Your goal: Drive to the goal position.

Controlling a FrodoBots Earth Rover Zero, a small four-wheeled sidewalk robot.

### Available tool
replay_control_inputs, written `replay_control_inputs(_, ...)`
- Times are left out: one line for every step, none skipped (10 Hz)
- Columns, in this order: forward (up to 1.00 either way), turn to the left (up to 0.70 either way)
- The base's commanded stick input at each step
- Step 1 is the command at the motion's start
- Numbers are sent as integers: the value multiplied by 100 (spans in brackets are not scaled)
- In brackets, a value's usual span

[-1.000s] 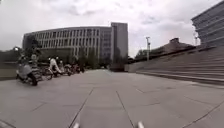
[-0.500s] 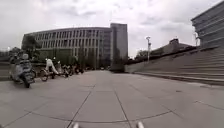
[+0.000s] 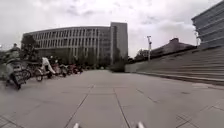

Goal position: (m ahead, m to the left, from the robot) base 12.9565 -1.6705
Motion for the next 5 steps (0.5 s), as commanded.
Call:
replay_control_inputs(70,0)
replay_control_inputs(70,0)
replay_control_inputs(70,0)
replay_control_inputs(70,0)
replay_control_inputs(70,0)
